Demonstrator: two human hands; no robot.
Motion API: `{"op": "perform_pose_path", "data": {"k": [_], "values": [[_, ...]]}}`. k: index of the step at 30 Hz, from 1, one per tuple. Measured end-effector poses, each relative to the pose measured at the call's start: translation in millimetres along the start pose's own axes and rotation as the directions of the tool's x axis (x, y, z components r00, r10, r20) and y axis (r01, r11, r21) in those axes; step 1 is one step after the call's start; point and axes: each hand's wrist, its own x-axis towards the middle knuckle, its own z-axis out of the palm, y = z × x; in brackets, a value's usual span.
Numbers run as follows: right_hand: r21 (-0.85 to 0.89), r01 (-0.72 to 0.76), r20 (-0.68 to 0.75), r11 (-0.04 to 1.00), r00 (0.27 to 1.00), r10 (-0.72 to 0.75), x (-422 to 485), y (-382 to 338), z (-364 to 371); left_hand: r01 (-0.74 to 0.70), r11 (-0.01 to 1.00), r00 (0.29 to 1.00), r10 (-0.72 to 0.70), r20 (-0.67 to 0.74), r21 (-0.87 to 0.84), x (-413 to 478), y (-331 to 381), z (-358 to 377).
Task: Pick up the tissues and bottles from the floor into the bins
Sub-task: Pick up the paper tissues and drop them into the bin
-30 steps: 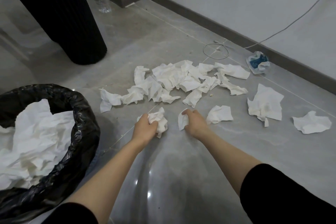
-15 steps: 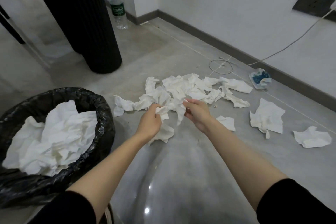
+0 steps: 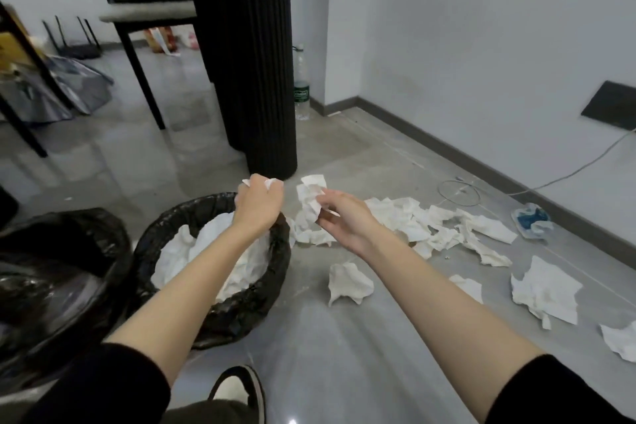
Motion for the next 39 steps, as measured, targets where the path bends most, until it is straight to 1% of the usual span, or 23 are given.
{"op": "perform_pose_path", "data": {"k": [3, 4, 5, 6, 7, 8, 9, 10, 11, 12, 14, 17, 18, 19, 20, 22, 24, 26, 27, 29, 33, 35, 39], "values": [[-0.071, -0.013, 0.068, 0.997, 0.998, 0.018, -1.8, 17.2, 31.6, 0.144, 0.989, 0.988, -0.141, -0.060, 0.046, -2.0, -23.0, -22.3], [-0.105, -0.009, 0.067, 0.994, 0.998, 0.017, 0.2, 24.3, 38.0, 0.179, 0.980, 0.981, -0.171, -0.090, 0.086, -2.2, -32.0, -24.5], [-0.160, 0.002, 0.061, 0.987, 0.998, 0.008, 2.5, 31.9, 43.6, 0.215, 0.970, 0.975, -0.206, -0.086, 0.112, -2.2, -42.5, -26.4], [-0.239, 0.011, 0.052, 0.971, 0.999, 0.001, 4.5, 42.6, 52.6, 0.237, 0.961, 0.971, -0.228, -0.078, 0.142, -3.0, -57.3, -30.7], [-0.340, 0.027, 0.044, 0.940, 0.999, -0.013, 5.4, 52.1, 59.5, 0.285, 0.952, 0.958, -0.280, -0.057, 0.111, -1.0, -70.3, -30.8], [-0.468, 0.069, 0.050, 0.881, 0.997, -0.051, 6.0, 61.8, 65.0, 0.277, 0.954, 0.961, -0.276, -0.028, 0.112, -1.4, -82.6, -33.3], [-0.608, 0.139, 0.083, 0.782, 0.990, -0.111, 6.2, 70.4, 68.9, 0.261, 0.956, 0.965, -0.262, -0.005, 0.133, -1.2, -94.1, -36.6], [-0.730, 0.222, 0.146, 0.647, 0.975, -0.170, 6.4, 78.2, 72.0, 0.229, 0.963, 0.972, -0.234, 0.017, 0.142, -0.3, -105.7, -38.7], [-0.812, 0.297, 0.225, 0.503, 0.954, -0.200, 6.7, 84.5, 73.7, 0.193, 0.972, 0.979, -0.200, 0.041, 0.131, 1.4, -116.7, -38.5], [-0.858, 0.357, 0.304, 0.370, 0.933, -0.193, 6.8, 91.2, 75.0, 0.152, 0.981, 0.986, -0.159, 0.055, 0.119, 2.8, -127.3, -38.8], [-0.890, 0.435, 0.420, 0.135, 0.899, -0.126, 7.2, 98.6, 73.0, 0.073, 0.992, 0.995, -0.080, 0.062, 0.106, 3.0, -138.5, -39.8], [-0.865, 0.470, 0.481, -0.177, 0.877, -0.021, 11.5, 109.0, 69.3, 0.067, 0.985, 0.994, -0.079, 0.070, 0.157, 3.8, -152.2, -38.4], [-0.847, 0.470, 0.488, -0.247, 0.873, -0.010, 13.1, 112.4, 67.8, 0.075, 0.980, 0.993, -0.090, 0.080, 0.182, 2.7, -155.2, -37.3], [-0.837, 0.464, 0.485, -0.290, 0.874, 0.000, 14.3, 114.7, 66.5, 0.075, 0.972, 0.990, -0.100, 0.102, 0.225, 2.3, -159.2, -34.8], [-0.836, 0.450, 0.471, -0.315, 0.882, 0.009, 15.0, 116.8, 65.2, 0.075, 0.957, 0.985, -0.114, 0.126, 0.282, -0.6, -160.3, -34.3], [-0.842, 0.416, 0.432, -0.344, 0.901, 0.031, 15.7, 117.5, 61.2, 0.089, 0.933, 0.982, -0.141, 0.127, 0.349, -3.7, -163.8, -32.3], [-0.842, 0.387, 0.402, -0.376, 0.915, 0.041, 16.1, 115.5, 58.9, 0.103, 0.884, 0.984, -0.159, 0.085, 0.455, -5.4, -163.3, -33.2], [-0.839, 0.399, 0.421, -0.370, 0.907, 0.023, 16.9, 112.1, 56.7, 0.092, 0.821, 0.992, -0.125, 0.021, 0.564, -6.5, -156.7, -34.6], [-0.835, 0.421, 0.453, -0.354, 0.892, -0.009, 17.2, 110.2, 56.0, 0.080, 0.806, 0.995, -0.101, 0.003, 0.587, -5.7, -151.8, -35.2], [-0.845, 0.445, 0.490, -0.297, 0.866, -0.097, 15.8, 105.8, 54.1, 0.040, 0.820, 0.999, -0.036, -0.019, 0.571, -5.9, -139.5, -36.6], [-0.882, 0.449, 0.471, -0.140, 0.840, -0.270, 12.0, 90.3, 41.7, -0.037, 0.849, 0.994, 0.083, -0.064, 0.527, -4.2, -114.8, -37.0], [-0.906, 0.418, 0.412, -0.062, 0.842, -0.348, 11.0, 79.6, 29.7, -0.100, 0.848, 0.985, 0.159, -0.071, 0.521, -4.1, -98.9, -33.7], [-0.967, 0.253, 0.219, 0.026, 0.878, -0.426, 9.2, 59.6, -4.5, -0.204, 0.872, 0.970, 0.240, -0.026, 0.446, -7.2, -66.9, -18.3]]}}
